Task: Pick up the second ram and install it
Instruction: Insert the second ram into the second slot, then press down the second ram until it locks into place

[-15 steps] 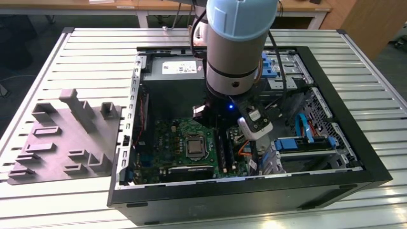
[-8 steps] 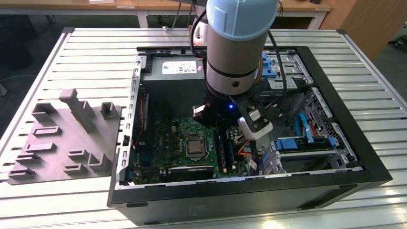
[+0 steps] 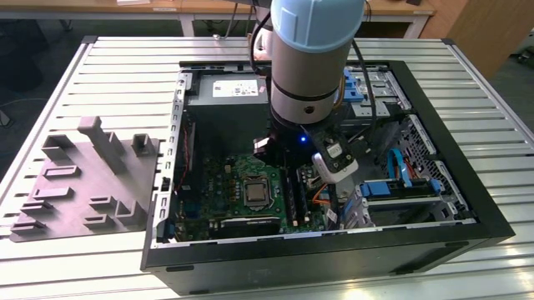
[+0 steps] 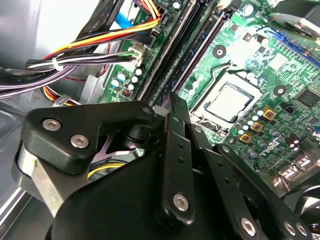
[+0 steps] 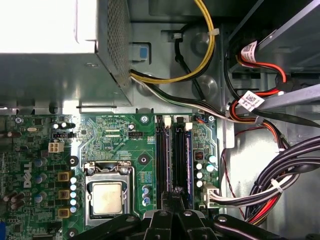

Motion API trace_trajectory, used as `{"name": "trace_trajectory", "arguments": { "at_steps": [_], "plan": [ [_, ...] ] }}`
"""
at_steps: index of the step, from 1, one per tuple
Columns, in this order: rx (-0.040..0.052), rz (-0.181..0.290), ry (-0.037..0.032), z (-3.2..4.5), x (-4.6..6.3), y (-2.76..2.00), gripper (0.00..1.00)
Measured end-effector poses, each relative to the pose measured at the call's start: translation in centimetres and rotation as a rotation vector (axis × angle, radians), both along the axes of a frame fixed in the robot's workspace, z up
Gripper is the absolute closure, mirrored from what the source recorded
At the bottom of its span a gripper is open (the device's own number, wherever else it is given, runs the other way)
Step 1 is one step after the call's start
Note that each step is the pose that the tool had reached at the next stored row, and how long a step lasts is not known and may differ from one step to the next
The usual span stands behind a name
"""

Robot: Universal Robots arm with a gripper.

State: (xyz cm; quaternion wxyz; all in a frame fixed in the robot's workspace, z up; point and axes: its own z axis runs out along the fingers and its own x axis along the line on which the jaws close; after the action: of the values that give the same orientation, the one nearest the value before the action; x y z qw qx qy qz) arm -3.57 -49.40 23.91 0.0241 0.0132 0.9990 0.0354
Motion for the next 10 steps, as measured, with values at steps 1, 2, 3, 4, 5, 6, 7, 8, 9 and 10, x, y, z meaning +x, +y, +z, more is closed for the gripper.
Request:
{"name": "trace_trajectory", "arguments": {
  "at_steps": [1, 2, 3, 4, 5, 6, 7, 8, 9, 10],
  "plan": [
    [0.0001, 0.000, 0.0000, 0.01, 0.00, 0.00, 0.90],
    [0.0000, 0.000, 0.0000, 0.02, 0.00, 0.00, 0.90],
    [0.0000, 0.000, 0.0000, 0.02, 0.00, 0.00, 0.90],
    [0.0000, 0.000, 0.0000, 0.11, 0.00, 0.00, 0.90],
    [0.0000, 0.000, 0.0000, 0.20, 0.00, 0.00, 0.90],
    [0.0001, 0.000, 0.0000, 0.21, 0.00, 0.00, 0.90],
    [0.0000, 0.000, 0.0000, 0.22, 0.00, 0.00, 0.90],
    [0.0000, 0.000, 0.0000, 0.23, 0.00, 0.00, 0.90],
    [0.0000, 0.000, 0.0000, 0.24, 0.00, 0.00, 0.90],
    [0.0000, 0.000, 0.0000, 0.24, 0.00, 0.00, 0.90]
  ]
}}
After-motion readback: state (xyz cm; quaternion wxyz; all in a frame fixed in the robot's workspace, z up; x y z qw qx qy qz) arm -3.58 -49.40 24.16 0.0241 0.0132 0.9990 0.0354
